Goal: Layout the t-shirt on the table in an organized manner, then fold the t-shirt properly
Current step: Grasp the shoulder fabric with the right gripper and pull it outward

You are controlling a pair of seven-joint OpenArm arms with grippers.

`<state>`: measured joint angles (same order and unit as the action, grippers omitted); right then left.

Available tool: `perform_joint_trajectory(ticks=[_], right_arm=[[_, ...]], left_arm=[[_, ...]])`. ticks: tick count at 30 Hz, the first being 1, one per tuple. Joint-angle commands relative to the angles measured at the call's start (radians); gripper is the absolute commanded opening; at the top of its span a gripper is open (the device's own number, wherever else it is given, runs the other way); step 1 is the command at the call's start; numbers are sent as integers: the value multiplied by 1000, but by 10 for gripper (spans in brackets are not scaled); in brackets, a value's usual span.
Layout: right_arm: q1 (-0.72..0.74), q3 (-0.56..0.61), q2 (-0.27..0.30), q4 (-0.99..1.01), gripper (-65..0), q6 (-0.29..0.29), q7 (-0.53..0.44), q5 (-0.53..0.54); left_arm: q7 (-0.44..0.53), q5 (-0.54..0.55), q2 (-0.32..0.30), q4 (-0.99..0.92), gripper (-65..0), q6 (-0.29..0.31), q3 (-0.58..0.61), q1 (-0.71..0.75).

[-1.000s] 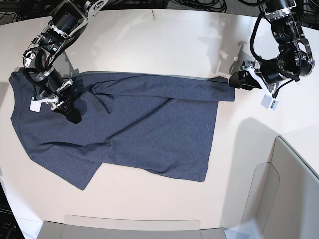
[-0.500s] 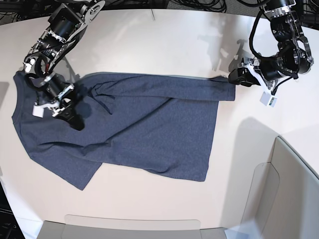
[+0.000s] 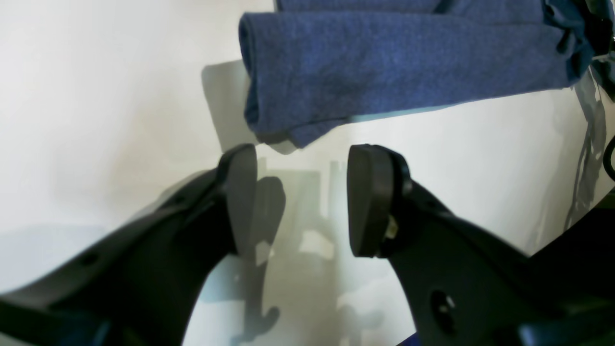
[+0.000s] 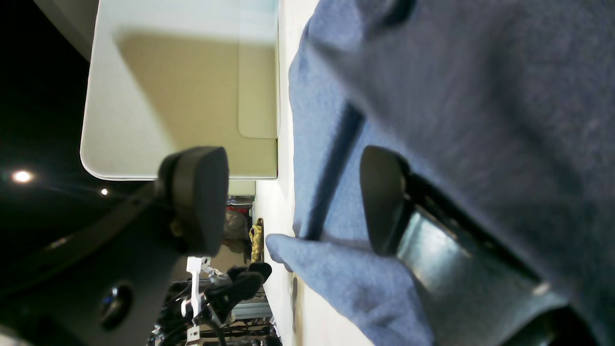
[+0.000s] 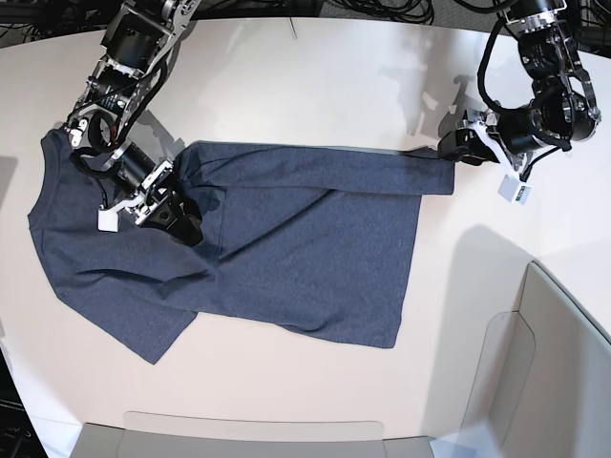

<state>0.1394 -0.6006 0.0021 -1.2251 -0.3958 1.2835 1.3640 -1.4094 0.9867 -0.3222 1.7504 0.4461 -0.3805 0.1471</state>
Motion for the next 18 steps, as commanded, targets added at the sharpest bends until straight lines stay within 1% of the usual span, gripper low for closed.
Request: perform_joint_trajectory(ticks=[1,4,6,9,13,15,18], right_arm=[[-2,-3,14,-20,-221,2,12,27],[-34,-8,69,-63,-221,2,12,30],[-56,-15,106,-91,-221,2,11,59],[-90,-55,177,-121,-221,2,8,93],[-134,-89,246,-129,-221,2,11,101],[-160,-97,264,-140,-221,2,11,101],[-217,-84,269,-206,-221,2,12,119]], left_arm=[[13,19,-15,18,-366,3,-7,-8],[13,19,-15,18,-366,3,-8,-8],[13,19,-15,18,-366,3,-5,-8],[13,19,-15,18,-366,3,-1,-7],[13,19,-13,18,-366,3,-1,12],[13,19,-13,18,-366,3,-1,12],[13,19,-13,18,-366,3,-1,12]])
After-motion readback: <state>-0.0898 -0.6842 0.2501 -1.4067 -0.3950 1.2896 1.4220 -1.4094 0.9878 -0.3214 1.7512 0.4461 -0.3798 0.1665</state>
